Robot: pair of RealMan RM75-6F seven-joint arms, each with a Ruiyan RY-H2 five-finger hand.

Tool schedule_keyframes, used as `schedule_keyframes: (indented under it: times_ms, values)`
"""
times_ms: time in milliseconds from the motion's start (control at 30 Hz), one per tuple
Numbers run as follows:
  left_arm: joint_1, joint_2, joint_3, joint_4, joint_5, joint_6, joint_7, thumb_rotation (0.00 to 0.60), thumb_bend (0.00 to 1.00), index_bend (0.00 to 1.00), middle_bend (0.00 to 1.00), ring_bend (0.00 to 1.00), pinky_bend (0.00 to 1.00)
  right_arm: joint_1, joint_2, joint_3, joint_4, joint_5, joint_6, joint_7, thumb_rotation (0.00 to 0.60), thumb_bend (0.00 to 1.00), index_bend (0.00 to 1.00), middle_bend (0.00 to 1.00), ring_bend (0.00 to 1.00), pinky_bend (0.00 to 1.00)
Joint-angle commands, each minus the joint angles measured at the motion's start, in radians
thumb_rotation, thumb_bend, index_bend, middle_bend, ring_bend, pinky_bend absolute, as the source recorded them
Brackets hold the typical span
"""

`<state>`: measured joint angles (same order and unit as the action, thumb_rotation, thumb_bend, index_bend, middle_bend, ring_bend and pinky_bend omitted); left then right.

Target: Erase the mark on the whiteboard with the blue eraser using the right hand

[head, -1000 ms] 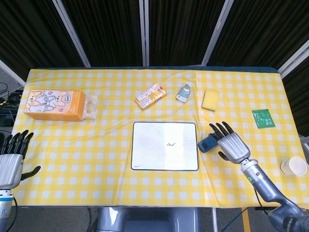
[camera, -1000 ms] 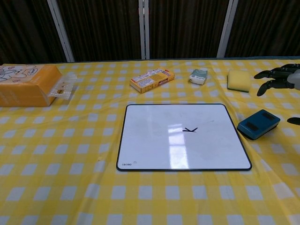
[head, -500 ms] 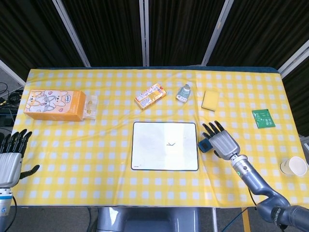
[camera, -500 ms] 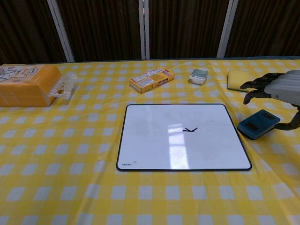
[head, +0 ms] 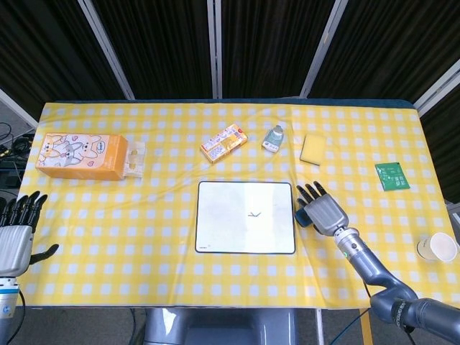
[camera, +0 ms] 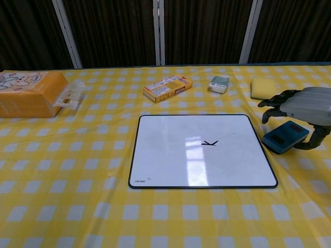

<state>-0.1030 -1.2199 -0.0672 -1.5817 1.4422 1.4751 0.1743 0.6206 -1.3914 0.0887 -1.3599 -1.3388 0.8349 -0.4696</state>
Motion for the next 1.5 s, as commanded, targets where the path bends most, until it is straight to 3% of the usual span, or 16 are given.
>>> schedule_keyframes:
  times_ms: [33,1100,1233,1300,1367,1433,1500]
  values:
    - [-0.001,0.000,0.000,0.001,-0.002,-0.001,-0.001,0.600,0.01,0.00,0.00,0.00,0.00,0.005,-0.006,-0.003,0.003,0.011,-0.001,-0.009,0.600,0.19,0.25,0.02,0.00,0.01]
    - [-0.006,-0.002,0.001,0.002,-0.007,-0.008,-0.003,0.600,0.00,0.00,0.00,0.00,0.00,0.023,-0.060,-0.038,0.046,0.044,0.030,-0.025,0.600,0.20,0.37,0.11,0.01,0.05]
    - [-0.006,0.001,0.000,0.001,-0.009,-0.007,-0.007,0.600,0.00,0.00,0.00,0.00,0.00,0.022,-0.072,-0.039,0.060,0.031,0.041,0.002,0.600,0.22,0.51,0.27,0.16,0.16]
    - [-0.006,0.002,-0.001,-0.001,-0.009,-0.007,-0.010,0.600,0.00,0.00,0.00,0.00,0.00,0.021,-0.078,-0.039,0.065,0.023,0.047,0.023,0.600,0.25,0.61,0.39,0.29,0.29]
    - [-0.006,0.003,0.000,-0.001,-0.008,-0.007,-0.012,0.600,0.00,0.00,0.00,0.00,0.00,0.018,-0.086,-0.041,0.075,0.005,0.062,0.051,0.600,0.33,0.73,0.54,0.47,0.50]
    - [-0.007,0.003,0.001,-0.002,-0.006,-0.007,-0.012,0.600,0.00,0.00,0.00,0.00,0.00,0.011,-0.094,-0.044,0.083,-0.035,0.094,0.111,0.600,0.38,0.79,0.63,0.58,0.62]
    - [-0.006,0.003,0.002,-0.002,-0.005,-0.007,-0.014,0.600,0.00,0.00,0.00,0.00,0.00,0.009,-0.095,-0.046,0.091,-0.061,0.111,0.159,0.600,0.41,0.82,0.67,0.64,0.67]
